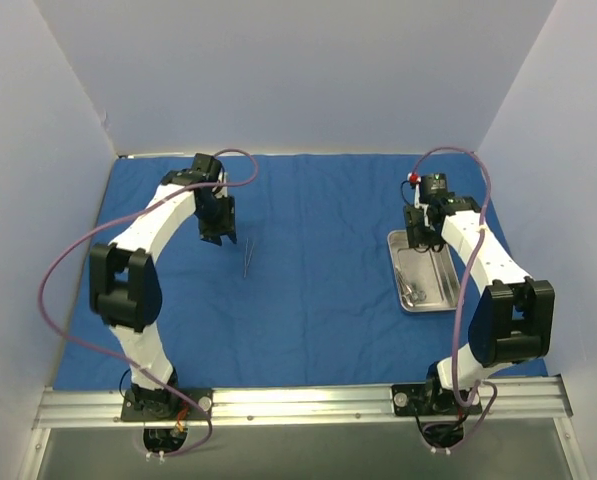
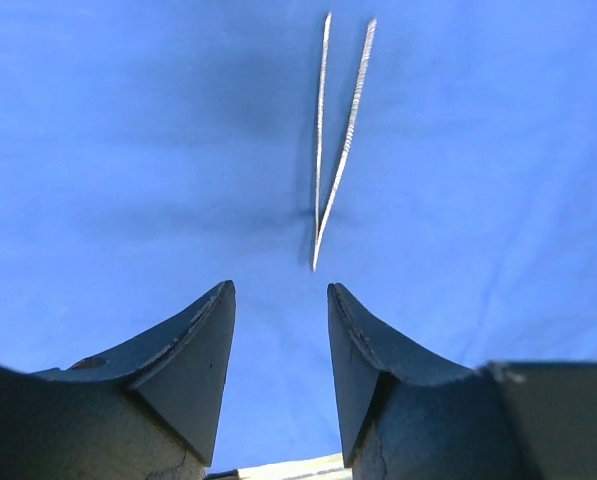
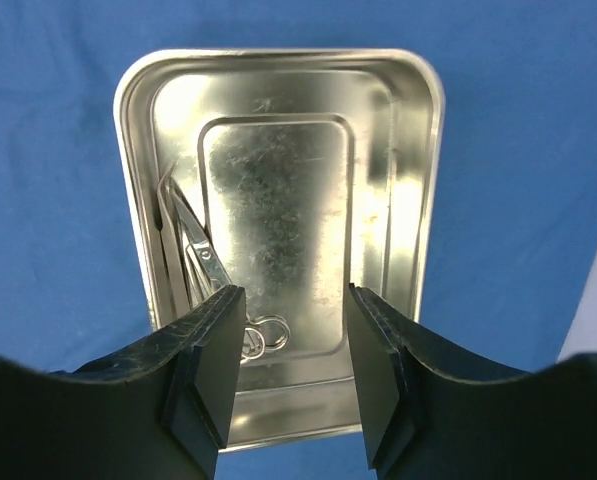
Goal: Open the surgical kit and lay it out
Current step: Adjust the medical item in the container.
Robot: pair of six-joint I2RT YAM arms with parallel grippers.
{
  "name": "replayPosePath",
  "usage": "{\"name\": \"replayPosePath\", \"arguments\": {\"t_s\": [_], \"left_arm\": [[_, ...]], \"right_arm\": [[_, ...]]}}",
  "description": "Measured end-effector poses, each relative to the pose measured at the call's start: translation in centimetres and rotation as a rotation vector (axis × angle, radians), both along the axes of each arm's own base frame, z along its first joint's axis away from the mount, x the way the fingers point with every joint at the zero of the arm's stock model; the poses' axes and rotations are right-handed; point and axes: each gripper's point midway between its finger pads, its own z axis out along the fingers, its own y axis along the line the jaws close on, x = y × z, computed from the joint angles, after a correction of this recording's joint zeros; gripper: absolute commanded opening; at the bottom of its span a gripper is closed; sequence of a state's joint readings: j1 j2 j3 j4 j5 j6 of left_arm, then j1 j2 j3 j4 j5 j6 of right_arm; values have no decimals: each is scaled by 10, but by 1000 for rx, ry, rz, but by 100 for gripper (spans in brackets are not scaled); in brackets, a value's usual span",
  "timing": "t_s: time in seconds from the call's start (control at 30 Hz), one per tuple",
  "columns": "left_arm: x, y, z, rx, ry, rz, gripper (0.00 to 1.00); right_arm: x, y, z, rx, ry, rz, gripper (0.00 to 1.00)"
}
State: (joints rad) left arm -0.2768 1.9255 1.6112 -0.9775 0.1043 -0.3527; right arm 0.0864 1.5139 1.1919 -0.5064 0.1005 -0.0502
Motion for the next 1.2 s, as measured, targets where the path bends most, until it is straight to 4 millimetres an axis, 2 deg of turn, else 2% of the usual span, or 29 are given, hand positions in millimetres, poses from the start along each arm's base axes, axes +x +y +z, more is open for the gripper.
{"name": "replayPosePath", "arguments": {"t_s": [0.1,0.2,0.3,0.37,0.53,0.77,0.9,1.07,1.2], "left_arm": [[1,10,38,-9,-116,7,50],[1,17,52,-15,-165,15,50],[-2,23,46,-9,-149,24,50],[-5,27,39,-2,-126,27,50],[-5,33,34,0,-109,33,50],[-3,39,33,-6,-106,45,49],[-3,38,32,-10,-101,43,49],[-4,38,29,-10,-89,43,49],[-4,40,29,-10,-88,47,49]], "right_arm": [[-3,2,-14,-3,46,42,46],[-9,6,-29,11,98,77,42],[-15,13,-51,45,160,101,30],[-20,17,-64,70,198,113,28],[-31,26,-87,121,267,130,33],[-37,32,-92,151,286,141,39],[-38,33,-96,155,300,143,39],[-41,32,-112,141,349,137,38],[-40,29,-113,115,347,123,34]]}}
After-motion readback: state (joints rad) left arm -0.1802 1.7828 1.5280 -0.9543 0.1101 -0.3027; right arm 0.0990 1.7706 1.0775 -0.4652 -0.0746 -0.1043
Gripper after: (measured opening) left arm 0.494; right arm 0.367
